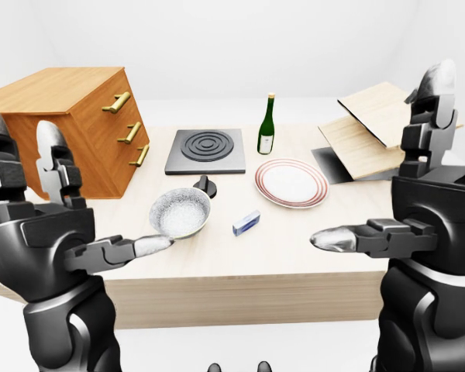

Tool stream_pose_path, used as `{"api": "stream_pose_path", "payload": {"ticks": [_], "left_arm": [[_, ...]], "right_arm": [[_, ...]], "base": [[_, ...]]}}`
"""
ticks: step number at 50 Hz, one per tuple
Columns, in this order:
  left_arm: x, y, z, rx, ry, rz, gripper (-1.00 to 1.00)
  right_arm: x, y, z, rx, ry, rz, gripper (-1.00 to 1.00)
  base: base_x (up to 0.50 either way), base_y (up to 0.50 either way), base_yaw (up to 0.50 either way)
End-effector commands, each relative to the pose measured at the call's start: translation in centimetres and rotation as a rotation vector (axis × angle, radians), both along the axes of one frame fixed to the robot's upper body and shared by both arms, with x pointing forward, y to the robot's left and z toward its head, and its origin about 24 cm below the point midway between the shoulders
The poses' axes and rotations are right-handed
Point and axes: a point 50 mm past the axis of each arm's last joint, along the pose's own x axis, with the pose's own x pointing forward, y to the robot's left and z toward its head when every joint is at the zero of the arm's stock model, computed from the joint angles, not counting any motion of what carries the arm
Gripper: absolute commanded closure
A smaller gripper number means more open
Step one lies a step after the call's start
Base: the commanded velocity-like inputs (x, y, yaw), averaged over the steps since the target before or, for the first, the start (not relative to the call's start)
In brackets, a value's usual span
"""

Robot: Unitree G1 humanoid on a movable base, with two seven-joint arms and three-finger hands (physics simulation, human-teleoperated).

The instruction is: Pick up the akita bowl and put it on the plate.

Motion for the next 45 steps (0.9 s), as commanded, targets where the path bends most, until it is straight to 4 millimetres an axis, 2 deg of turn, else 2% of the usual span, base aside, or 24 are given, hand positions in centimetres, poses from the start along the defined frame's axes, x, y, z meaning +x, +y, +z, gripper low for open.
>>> {"api": "stream_pose_path", "payload": {"ticks": [1,9,20,32,37,45], "left_arm": [[-2.3,-0.1,2.1,-0.007,-0.135,0.005,-1.00],[-2.3,-0.1,2.1,-0.007,-0.132,0.005,-1.00],[-2.7,-0.1,2.3,-0.010,-0.150,0.004,-1.00],[-2.6,0.0,2.3,-0.009,-0.148,0.004,-1.00],[-2.6,0.0,2.3,-0.009,-0.149,0.006,-1.00],[-2.6,0.1,2.3,-0.011,-0.152,0.007,-1.00]], "right_arm": [[-2.8,0.3,2.0,0.001,-0.154,0.019,-1.00],[-2.7,0.3,1.9,0.018,-0.148,0.034,-1.00],[-2.7,0.0,1.8,0.070,-0.119,0.091,-1.00],[-2.7,0.3,1.8,0.030,-0.135,0.040,-1.00],[-1.9,0.8,1.2,-0.020,-0.097,-0.010,-1.00],[-2.0,1.1,1.1,-0.061,-0.096,-0.026,-1.00]], "base": [[0.00,0.00,0.00],[0.00,0.00,0.00],[0.50,0.00,0.00],[0.50,0.00,0.00],[0.00,0.00,0.00],[0.00,0.00,0.00]]}}
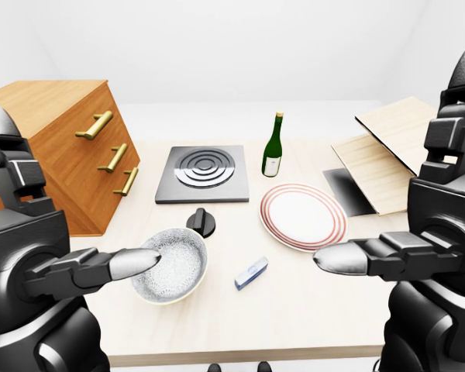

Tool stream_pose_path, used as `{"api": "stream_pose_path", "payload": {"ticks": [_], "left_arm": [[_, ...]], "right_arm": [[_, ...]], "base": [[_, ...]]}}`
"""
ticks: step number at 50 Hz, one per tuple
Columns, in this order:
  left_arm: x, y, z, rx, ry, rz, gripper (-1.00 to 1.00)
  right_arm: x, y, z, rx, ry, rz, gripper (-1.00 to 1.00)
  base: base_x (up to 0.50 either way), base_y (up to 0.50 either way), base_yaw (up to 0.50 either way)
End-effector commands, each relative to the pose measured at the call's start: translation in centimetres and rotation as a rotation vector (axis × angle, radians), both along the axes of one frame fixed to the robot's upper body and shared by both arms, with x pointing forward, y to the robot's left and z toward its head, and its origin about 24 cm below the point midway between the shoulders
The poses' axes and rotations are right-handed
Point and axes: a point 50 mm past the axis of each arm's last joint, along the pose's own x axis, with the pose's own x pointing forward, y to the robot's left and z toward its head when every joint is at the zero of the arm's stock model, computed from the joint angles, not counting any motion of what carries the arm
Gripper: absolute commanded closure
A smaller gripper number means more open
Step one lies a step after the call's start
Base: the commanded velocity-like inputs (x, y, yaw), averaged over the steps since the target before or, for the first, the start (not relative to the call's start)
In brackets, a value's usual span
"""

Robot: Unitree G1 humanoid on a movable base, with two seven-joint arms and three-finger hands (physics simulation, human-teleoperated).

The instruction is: Pick up the akita bowl and put it on the plate.

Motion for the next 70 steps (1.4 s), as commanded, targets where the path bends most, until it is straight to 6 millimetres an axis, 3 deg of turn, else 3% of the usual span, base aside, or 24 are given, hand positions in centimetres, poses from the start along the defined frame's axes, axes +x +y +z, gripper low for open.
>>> {"api": "stream_pose_path", "payload": {"ticks": [1,7,10,12,16,22,34,36,42,43,44,70], "left_arm": [[-0.1,0.0,0.1,-0.001,-0.004,0.002,-1.00],[-0.1,0.1,0.1,-0.002,-0.006,0.002,-1.00],[-0.2,0.1,0.2,-0.007,-0.015,0.005,-1.00],[-0.3,0.1,0.3,-0.008,-0.021,0.004,-1.00],[-0.2,0.1,0.3,-0.008,-0.017,0.005,-1.00],[-0.4,0.2,0.4,-0.012,-0.028,0.004,-1.00],[-0.6,0.4,0.5,-0.032,-0.030,-0.010,-1.00],[-0.6,0.4,0.5,-0.035,-0.029,-0.015,-1.00],[-0.6,0.3,0.5,-0.036,-0.027,-0.016,-1.00],[-0.6,0.4,0.5,-0.043,-0.024,-0.022,-1.00],[-0.6,0.3,0.5,-0.043,-0.020,-0.023,-1.00],[-0.5,0.3,0.4,-0.043,0.012,-0.038,-1.00]], "right_arm": [[0.2,0.4,-0.3,-0.052,0.017,-0.042,-1.00],[2.5,1.3,-2.2,-0.137,0.151,-0.045,-1.00],[3.5,3.9,-3.5,-0.375,0.194,-0.066,-1.00],[3.7,4.4,-4.0,-0.401,0.217,-0.083,-1.00],[4.3,6.8,-5.3,-0.696,0.261,-0.025,-1.00],[6.0,7.1,-7.8,-0.830,0.405,-0.055,-1.00],[7.3,8.6,-11.9,-0.986,0.595,-0.034,-1.00],[7.3,9.5,-13.6,-1.018,0.646,0.000,-1.00],[7.0,10.2,-14.4,-1.047,0.673,0.022,-1.00],[4.6,13.0,-17.4,-1.256,0.656,0.071,-1.00],[4.4,13.2,-17.7,-1.276,0.664,0.069,-1.00],[4.4,14.9,-19.0,-1.376,0.672,0.051,-1.00]], "base": [[0.00,0.00,0.00],[0.00,0.00,0.00],[0.00,0.00,0.00],[0.00,0.00,0.00],[0.00,0.00,0.00],[0.00,0.00,0.00],[0.00,0.00,0.00],[0.00,0.00,0.00],[0.00,0.00,0.00],[0.00,0.00,0.00],[0.00,0.00,0.00],[0.00,0.00,0.00]]}}
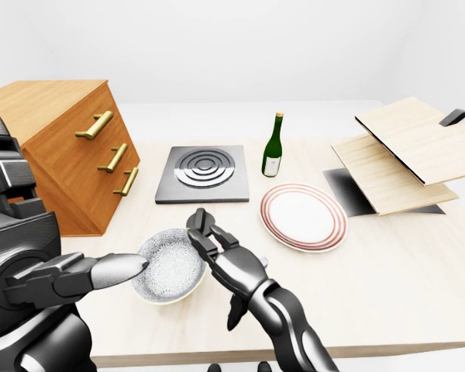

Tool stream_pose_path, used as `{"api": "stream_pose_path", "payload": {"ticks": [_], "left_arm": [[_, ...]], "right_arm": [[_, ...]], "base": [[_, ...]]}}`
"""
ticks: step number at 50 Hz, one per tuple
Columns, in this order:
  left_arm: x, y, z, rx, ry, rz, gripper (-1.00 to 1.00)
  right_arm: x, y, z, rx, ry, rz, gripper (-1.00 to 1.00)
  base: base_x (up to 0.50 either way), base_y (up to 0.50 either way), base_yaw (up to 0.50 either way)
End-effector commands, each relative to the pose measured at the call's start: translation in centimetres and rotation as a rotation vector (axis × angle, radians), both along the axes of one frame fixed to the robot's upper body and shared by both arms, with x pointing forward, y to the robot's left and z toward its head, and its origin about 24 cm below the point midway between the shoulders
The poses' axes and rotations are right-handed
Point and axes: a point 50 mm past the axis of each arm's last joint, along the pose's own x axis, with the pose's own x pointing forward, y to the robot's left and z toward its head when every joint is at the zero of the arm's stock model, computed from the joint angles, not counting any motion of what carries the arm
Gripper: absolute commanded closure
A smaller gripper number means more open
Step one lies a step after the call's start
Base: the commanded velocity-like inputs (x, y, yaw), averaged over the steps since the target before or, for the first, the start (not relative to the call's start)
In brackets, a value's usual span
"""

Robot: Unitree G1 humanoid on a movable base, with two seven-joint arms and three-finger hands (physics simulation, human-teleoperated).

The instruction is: Pick up the akita bowl and put it on the plate.

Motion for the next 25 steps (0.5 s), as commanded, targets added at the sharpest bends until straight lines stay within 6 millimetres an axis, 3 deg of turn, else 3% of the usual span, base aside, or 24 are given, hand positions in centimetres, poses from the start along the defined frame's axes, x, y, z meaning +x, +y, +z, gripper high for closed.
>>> {"api": "stream_pose_path", "payload": {"ticks": [1,13,17,25], "left_arm": [[0.0,-0.1,-0.1,0.003,0.011,-0.005,-1.00],[0.1,-0.2,-0.2,0.006,0.018,-0.007,-1.00],[0.1,-0.2,-0.2,0.006,0.020,-0.009,-1.00],[0.1,-0.3,-0.3,0.011,0.020,-0.005,-1.00]], "right_arm": [[0.1,1.0,-0.7,-0.071,-0.015,0.018,-1.00],[0.4,2.0,-0.2,-0.096,-0.120,0.060,-1.00],[1.6,2.9,-0.9,-0.099,-0.142,0.086,-1.00],[1.3,3.2,-1.2,-0.120,-0.135,0.111,-1.00]], "base": [[0.00,0.00,0.00],[0.00,0.00,0.00],[0.00,0.00,0.00],[0.00,0.00,0.00]]}}
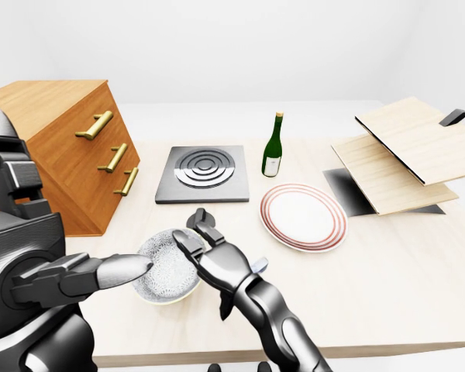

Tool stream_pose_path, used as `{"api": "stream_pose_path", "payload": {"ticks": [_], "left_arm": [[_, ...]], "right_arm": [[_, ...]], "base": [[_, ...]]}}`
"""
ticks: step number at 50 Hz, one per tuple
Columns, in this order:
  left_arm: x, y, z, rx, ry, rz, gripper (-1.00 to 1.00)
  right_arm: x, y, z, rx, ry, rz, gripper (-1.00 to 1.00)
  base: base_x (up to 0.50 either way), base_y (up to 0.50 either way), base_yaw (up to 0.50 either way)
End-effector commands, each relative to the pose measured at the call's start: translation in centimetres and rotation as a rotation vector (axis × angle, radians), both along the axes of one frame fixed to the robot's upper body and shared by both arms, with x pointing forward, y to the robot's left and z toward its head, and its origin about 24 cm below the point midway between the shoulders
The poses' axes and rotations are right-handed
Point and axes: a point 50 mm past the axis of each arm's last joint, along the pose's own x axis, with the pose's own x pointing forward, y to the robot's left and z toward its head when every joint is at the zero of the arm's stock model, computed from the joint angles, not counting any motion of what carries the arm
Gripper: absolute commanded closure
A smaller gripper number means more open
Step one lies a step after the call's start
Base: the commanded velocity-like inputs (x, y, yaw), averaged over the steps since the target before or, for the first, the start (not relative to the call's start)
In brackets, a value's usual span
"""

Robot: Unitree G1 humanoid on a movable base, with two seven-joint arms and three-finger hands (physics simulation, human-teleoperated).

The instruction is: Pick up the akita bowl and put it on the plate.

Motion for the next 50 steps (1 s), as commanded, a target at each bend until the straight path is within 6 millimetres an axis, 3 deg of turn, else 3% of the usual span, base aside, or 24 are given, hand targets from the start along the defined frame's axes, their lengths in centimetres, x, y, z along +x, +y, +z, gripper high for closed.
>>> {"api": "stream_pose_path", "payload": {"ticks": [1,15,27,32,50], "left_arm": [[0.0,-0.1,-0.1,0.005,0.003,0.002,-1.00],[0.0,0.1,0.1,-0.002,-0.003,0.001,-1.00],[-0.1,0.1,0.2,0.003,-0.021,0.014,-1.00],[-0.1,0.1,0.2,0.005,-0.021,0.014,-1.00],[-0.1,0.1,0.2,0.003,-0.020,0.012,-1.00]], "right_arm": [[0.1,0.9,-0.3,-0.028,-0.017,0.038,-1.00],[-0.3,1.8,-0.6,-0.054,0.030,0.094,-1.00],[0.2,2.6,-2.2,-0.059,0.128,0.109,-1.00],[1.6,2.5,-2.8,-0.089,0.150,0.091,-1.00],[0.8,2.0,-4.5,-0.156,0.245,0.112,-1.00]], "base": [[0.00,0.00,0.00],[0.00,0.00,0.00],[0.00,0.00,0.00],[0.00,0.00,0.00],[0.00,0.00,0.00]]}}
